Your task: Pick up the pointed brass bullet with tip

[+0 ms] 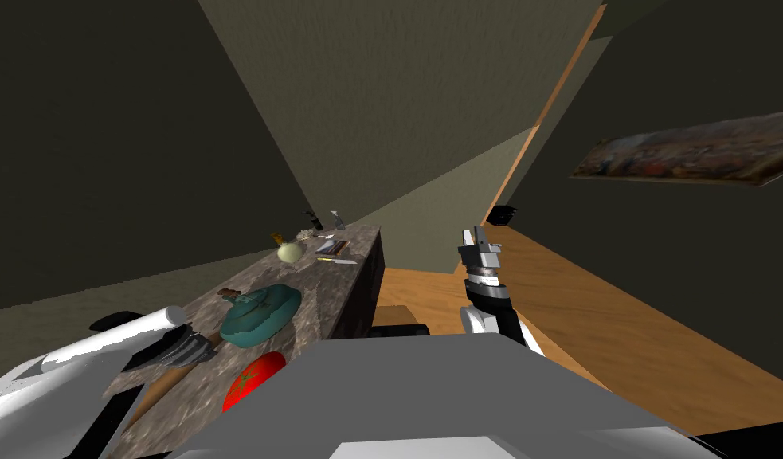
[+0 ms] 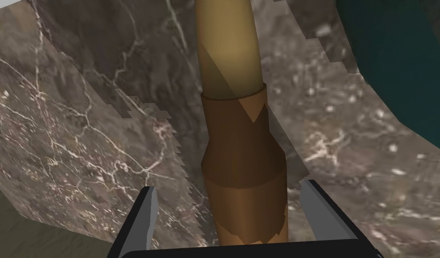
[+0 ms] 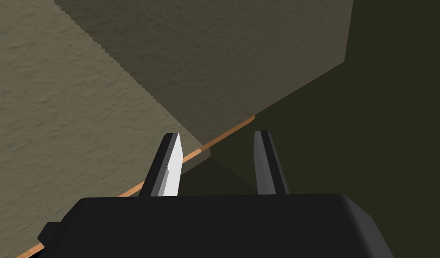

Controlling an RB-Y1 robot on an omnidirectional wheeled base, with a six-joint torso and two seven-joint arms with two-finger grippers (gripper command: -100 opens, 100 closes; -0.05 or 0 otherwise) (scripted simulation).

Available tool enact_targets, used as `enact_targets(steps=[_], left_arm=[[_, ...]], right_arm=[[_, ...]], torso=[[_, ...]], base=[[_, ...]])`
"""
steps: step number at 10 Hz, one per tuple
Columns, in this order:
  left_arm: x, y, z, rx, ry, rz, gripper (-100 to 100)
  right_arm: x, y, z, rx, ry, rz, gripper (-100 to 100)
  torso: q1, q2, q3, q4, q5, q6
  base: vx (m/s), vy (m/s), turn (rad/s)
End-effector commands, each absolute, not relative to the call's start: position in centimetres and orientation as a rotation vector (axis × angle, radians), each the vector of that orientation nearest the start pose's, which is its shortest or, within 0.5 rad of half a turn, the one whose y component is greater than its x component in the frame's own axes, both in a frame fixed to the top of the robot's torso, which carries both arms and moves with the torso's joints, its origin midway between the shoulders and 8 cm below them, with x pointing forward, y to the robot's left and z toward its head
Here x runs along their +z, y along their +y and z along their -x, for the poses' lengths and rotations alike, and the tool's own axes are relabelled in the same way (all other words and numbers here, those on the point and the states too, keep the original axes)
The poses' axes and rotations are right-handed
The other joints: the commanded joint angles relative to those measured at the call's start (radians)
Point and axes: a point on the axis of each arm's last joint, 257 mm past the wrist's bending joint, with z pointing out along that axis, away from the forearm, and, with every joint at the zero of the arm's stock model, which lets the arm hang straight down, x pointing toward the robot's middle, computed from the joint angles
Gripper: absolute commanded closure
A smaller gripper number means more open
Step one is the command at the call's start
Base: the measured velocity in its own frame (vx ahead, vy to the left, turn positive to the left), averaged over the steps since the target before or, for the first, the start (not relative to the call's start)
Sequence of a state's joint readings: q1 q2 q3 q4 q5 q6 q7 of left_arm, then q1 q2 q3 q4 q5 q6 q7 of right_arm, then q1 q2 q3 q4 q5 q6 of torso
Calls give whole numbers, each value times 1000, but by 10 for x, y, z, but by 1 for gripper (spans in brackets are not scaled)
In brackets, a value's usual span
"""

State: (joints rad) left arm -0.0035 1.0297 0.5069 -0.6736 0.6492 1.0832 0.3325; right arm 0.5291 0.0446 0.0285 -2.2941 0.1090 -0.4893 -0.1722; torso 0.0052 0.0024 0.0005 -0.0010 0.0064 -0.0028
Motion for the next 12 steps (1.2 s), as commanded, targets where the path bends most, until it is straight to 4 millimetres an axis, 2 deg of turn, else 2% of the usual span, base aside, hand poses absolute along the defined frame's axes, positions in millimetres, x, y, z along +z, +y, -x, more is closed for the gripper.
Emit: enact_targets(steps=[1, 2, 3, 4, 5, 6, 8, 9, 10, 11, 12], left_arm=[[-346, 783, -164, 37, 447, 2714, -100], [-343, 781, -178, 6, 447, 2714, -100], [-344, 784, -178, 56, 504, 2693, -100], [-345, 780, -185, 34, 487, 2709, -100], [-341, 778, -201, -2, 490, 2706, -100], [-343, 779, -199, 51, 538, 2693, -100], [-338, 774, -222, -6, 535, 2697, -100], [-341, 773, -220, 44, 575, 2694, -100], [-336, 770, -236, 8, 579, 2689, -100], [-333, 769, -242, -6, 581, 2686, -100], [-336, 769, -237, 4, 577, 2690, -100]], right_arm=[[19, -265, -344, 1404, 610, -711, 0], [19, -265, -344, 1404, 610, -711, 0], [19, -265, -344, 1404, 610, -711, 0], [19, -265, -344, 1404, 610, -711, 0], [19, -265, -344, 1404, 610, -711, 0], [19, -265, -344, 1404, 610, -711, 0], [19, -265, -344, 1404, 610, -711, 0], [19, -265, -344, 1404, 610, -711, 0], [19, -265, -344, 1404, 610, -711, 0], [19, -265, -344, 1404, 610, -711, 0], [19, -265, -344, 1404, 610, -711, 0]], torso=[[0, 0, 0, 0, 0, 0], [1, 0, 0, 0, 1, 0], [2, 0, 0, 0, 1, 1], [1, 0, 0, 0, 1, 0], [1, 0, 0, 0, 2, 0], [2, 0, 0, 0, 2, 1], [1, 0, 0, 0, 2, 0], [2, 0, 0, 0, 2, 1], [2, 0, 0, 0, 2, 0], [1, 0, 0, 0, 2, 0], [2, 0, 0, 0, 2, 0]], base=[[12, -23, 78], [-1, -4, 17], [12, -24, 89], [13, -27, 100], [-1, -5, 20], [8, -21, 80], [3, -15, 62], [7, -18, 66], [7, -26, 106], [-5, -12, 58], [0, 0, 0]])
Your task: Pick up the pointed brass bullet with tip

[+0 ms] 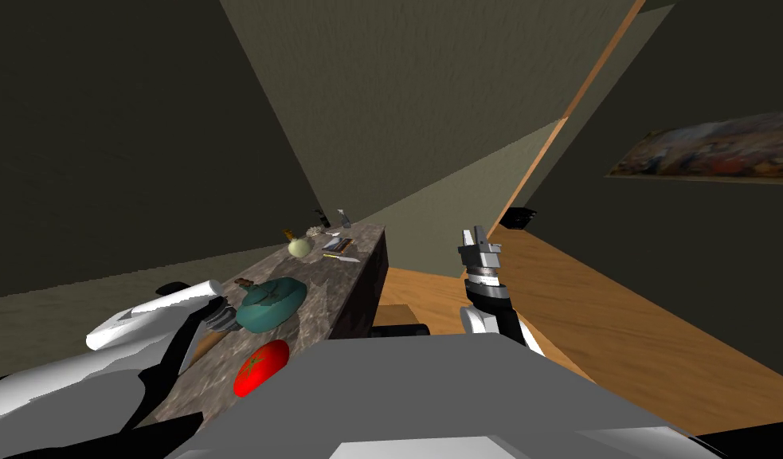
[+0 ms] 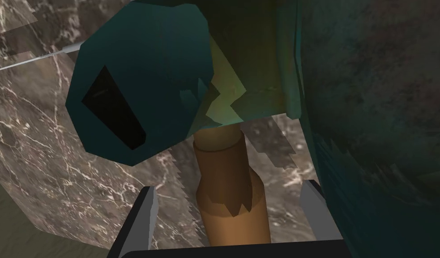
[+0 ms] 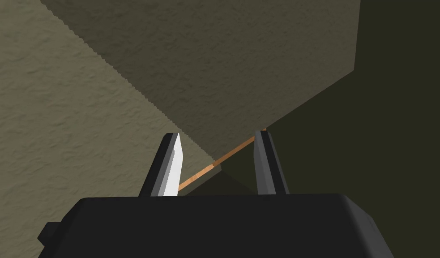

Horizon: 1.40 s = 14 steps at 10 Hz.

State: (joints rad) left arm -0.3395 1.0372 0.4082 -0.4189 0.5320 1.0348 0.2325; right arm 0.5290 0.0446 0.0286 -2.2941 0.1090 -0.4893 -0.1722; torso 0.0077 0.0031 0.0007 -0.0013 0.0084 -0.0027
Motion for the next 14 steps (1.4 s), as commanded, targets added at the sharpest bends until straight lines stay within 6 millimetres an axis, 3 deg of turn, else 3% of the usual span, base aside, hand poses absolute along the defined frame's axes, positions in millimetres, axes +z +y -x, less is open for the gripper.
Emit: enact_targets(steps=[1, 5, 6, 7, 11, 12, 14], left_arm=[[-336, 769, -238, 2, 579, 2689, 100], [-336, 769, -238, 2, 577, 2690, 100], [-336, 769, -238, 2, 578, 2690, 0], [-334, 772, -234, -34, 535, 2696, 100], [-341, 778, -201, -4, 490, 2706, 100], [-336, 776, -207, -65, 446, 2715, 100], [-342, 781, -181, -1, 448, 2713, 100]], right_arm=[[19, -265, -344, 1404, 610, -711, 0], [19, -265, -344, 1404, 610, -711, 0], [19, -265, -344, 1404, 610, -711, 0], [19, -265, -344, 1404, 610, -711, 0], [19, -265, -344, 1404, 610, -711, 0], [19, -265, -344, 1404, 610, -711, 0], [19, -265, -344, 1404, 610, -711, 0]], torso=[[0, 0, 0, 0, 0, 0], [1, 0, 0, 0, 0, 0], [2, 0, 0, 0, 0, 0], [2, 0, 0, 0, 0, 0], [4, 2, 1, 1, 1, -1], [4, 1, 1, 0, 1, -2], [5, -2, -1, -1, 1, -1]], base=[[0, 0, 0], [0, 0, 0], [0, 0, 0], [-37, 40, -89], [-23, 23, -76], [17, 17, -154], [22, 20, -60]])
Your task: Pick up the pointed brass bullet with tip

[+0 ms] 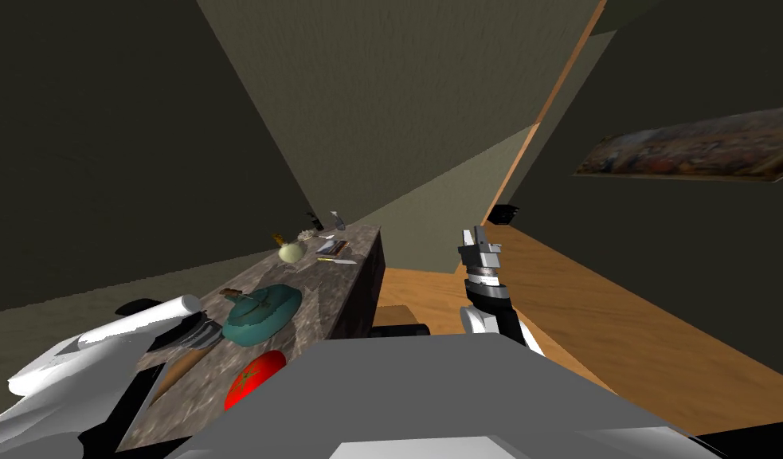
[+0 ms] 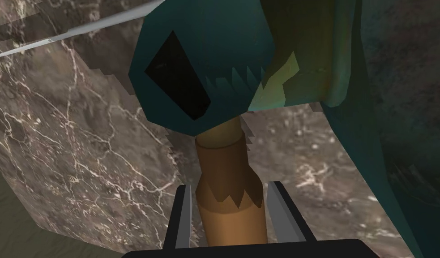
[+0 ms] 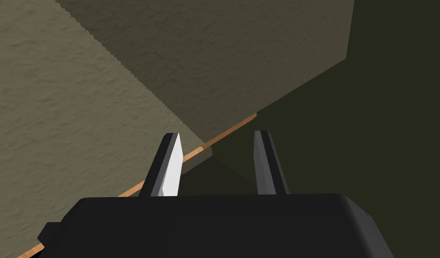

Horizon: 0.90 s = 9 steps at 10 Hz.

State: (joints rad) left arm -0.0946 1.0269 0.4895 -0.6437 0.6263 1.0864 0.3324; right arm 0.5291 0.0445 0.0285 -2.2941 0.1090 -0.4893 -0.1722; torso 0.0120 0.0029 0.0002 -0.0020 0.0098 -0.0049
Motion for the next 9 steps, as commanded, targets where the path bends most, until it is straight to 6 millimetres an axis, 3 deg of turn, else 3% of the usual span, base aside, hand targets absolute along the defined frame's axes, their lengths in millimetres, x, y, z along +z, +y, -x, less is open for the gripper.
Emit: enact_targets(steps=[1, 3, 4, 5, 7, 9], left_arm=[[-334, 780, -189, -65, 418, 2710, 100], [-342, 783, -160, 3, 408, 2720, 100], [-334, 782, -166, -56, 380, 2717, 100], [-338, 784, -148, -14, 374, 2722, 100], [-336, 782, -139, -41, 324, 2737, 100], [-337, 785, -118, 15, 337, 2729, 100]], right_arm=[[19, -265, -344, 1404, 610, -711, 0], [19, -265, -344, 1404, 610, -711, 0], [19, -265, -344, 1404, 610, -711, 0], [19, -265, -344, 1404, 610, -711, 0], [19, -265, -344, 1404, 610, -711, 0], [19, -265, -344, 1404, 610, -711, 0]], torso=[[0, 0, 0, 0, 0, 0], [0, 0, 0, 0, 0, 2], [1, 1, 0, 0, 1, 0], [1, 0, 0, 0, 1, 2], [1, 2, 1, 0, 1, -1], [1, 1, 0, 0, 0, 1]], base=[[1, 4, -109], [5, 16, -67], [1, 6, -134], [0, 7, -116], [-1, 2, -65], [0, 7, -60]])
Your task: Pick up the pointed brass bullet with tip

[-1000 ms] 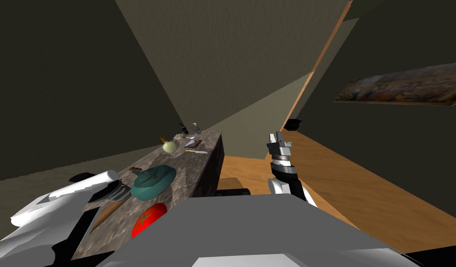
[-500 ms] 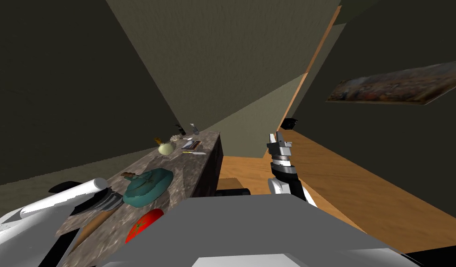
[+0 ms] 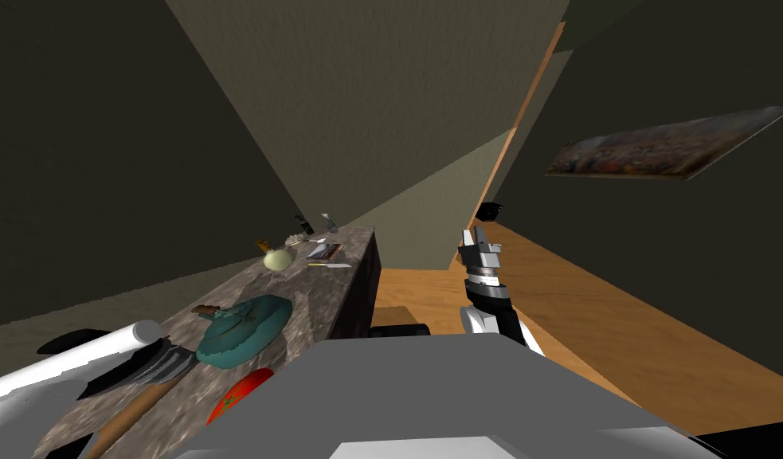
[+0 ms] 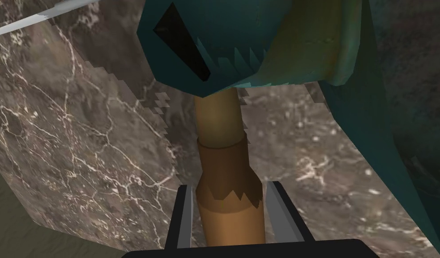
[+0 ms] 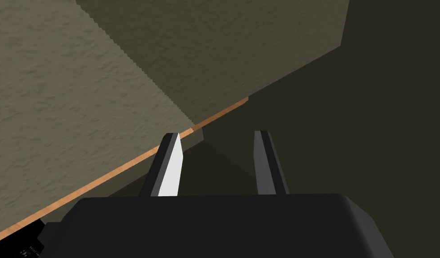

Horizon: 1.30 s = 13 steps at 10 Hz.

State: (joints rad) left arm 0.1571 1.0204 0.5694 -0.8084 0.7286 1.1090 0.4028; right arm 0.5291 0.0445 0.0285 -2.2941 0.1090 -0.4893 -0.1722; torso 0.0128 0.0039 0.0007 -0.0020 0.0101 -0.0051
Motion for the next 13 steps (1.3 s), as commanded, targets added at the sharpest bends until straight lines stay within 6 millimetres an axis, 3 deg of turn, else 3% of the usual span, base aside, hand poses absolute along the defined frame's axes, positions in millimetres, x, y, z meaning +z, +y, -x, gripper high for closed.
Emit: enact_targets(steps=[1, 7, 8, 10, 11, 13], left_arm=[[-337, 785, -118, 15, 337, 2729, 100], [-326, 782, -77, 34, 278, 2735, 100], [-320, 779, -79, -14, 233, 2747, 100], [-319, 780, -58, 46, 253, 2738, 100], [-312, 775, -62, -5, 214, 2749, 100], [-311, 776, -38, 61, 232, 2741, 100]], right_arm=[[19, -265, -344, 1404, 610, -711, 0], [19, -265, -344, 1404, 610, -711, 0], [19, -265, -344, 1404, 610, -711, 0], [19, -265, -344, 1404, 610, -711, 0], [19, -265, -344, 1404, 610, -711, 0], [19, -265, -344, 1404, 610, -711, 0]], torso=[[0, 0, 0, 0, 0, 0], [-2, 0, 0, 0, -2, 2], [-2, 0, 0, 0, -2, 0], [-3, -1, 0, 0, -3, 2], [-3, 0, 0, 0, -3, 0], [-4, -1, 0, 0, -4, 2]], base=[[2, 1, 24], [0, 6, -89], [-2, 5, -145], [-1, 5, -59], [-1, 5, -125], [0, 7, -65]])
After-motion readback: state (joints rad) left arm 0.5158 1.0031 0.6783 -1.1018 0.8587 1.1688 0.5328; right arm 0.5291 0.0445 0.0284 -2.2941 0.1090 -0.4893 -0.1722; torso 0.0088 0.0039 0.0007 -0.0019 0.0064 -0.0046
